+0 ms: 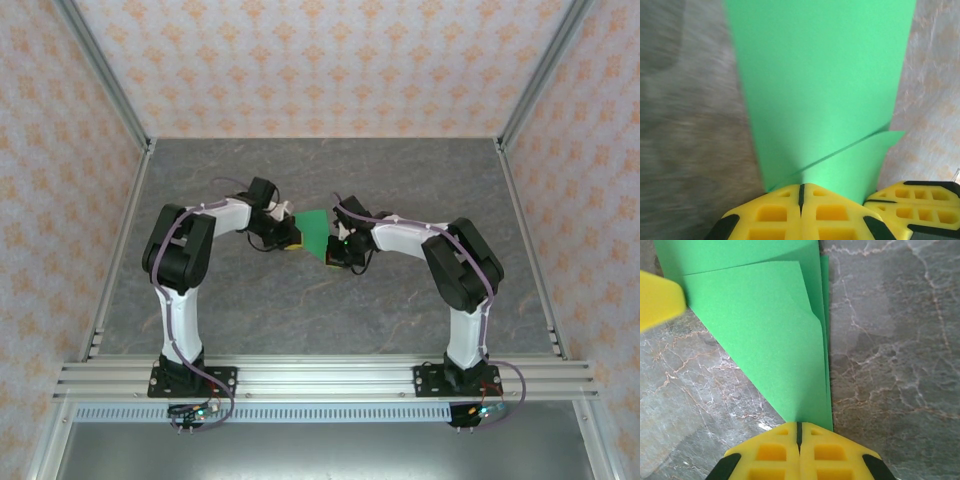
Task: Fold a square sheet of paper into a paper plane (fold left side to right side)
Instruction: Third fold the triangle at the center of the table.
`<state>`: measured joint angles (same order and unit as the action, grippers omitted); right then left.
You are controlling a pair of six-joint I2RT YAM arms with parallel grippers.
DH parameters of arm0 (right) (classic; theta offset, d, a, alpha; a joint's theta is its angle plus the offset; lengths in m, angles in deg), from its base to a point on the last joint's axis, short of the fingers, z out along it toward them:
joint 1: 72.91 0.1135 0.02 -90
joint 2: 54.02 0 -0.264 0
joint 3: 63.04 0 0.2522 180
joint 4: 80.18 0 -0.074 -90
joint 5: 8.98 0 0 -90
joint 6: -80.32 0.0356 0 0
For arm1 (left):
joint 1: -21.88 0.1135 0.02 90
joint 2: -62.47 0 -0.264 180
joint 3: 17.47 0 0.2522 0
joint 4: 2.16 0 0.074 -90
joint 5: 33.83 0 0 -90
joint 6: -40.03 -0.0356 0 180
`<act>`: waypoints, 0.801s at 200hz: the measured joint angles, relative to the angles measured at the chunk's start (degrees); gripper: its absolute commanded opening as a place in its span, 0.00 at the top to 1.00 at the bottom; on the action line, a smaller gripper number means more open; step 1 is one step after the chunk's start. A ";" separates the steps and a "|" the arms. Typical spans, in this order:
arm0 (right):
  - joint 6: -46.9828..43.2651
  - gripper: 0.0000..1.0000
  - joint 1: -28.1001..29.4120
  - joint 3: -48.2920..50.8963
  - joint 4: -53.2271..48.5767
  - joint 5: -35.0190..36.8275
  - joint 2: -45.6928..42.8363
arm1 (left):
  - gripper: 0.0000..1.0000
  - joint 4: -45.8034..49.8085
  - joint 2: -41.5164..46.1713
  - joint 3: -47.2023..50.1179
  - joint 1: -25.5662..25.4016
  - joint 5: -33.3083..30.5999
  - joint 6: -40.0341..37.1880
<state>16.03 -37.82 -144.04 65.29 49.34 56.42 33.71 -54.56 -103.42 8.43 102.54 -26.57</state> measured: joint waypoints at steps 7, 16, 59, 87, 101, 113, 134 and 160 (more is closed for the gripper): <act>0.00 1.00 0.00 0.02 0.09 0.00 0.00 | 1.00 0.44 -0.15 -0.26 0.79 0.15 -0.61; 0.00 1.00 0.00 0.07 0.15 0.00 0.00 | 1.00 0.96 -0.37 -0.63 1.64 0.26 -1.11; -0.02 1.00 -0.02 0.07 0.17 -0.04 0.00 | 0.99 1.86 -0.26 -0.87 2.49 0.79 -2.49; -0.02 1.00 -0.02 0.07 0.20 -0.04 0.00 | 0.99 1.81 2.95 1.68 3.56 -1.20 -2.29; -0.02 1.00 -0.02 0.04 0.17 -0.04 0.00 | 0.99 1.88 4.61 2.16 3.10 -1.92 -2.27; -0.02 1.00 -0.02 0.04 0.17 -0.04 0.00 | 0.99 1.64 5.49 2.14 1.27 -2.08 -2.03; -0.02 1.00 -0.02 0.04 0.17 -0.04 0.00 | 0.99 1.42 5.46 1.49 -3.28 -2.05 -1.25; 0.00 1.00 -0.02 0.04 0.20 -0.04 -0.02 | 0.99 1.03 3.06 -1.46 -6.84 -2.01 -0.13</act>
<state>16.03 -37.84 -144.00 65.48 49.29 56.39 34.74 -51.50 -104.88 1.59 100.53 -26.70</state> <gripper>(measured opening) 0.067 0.057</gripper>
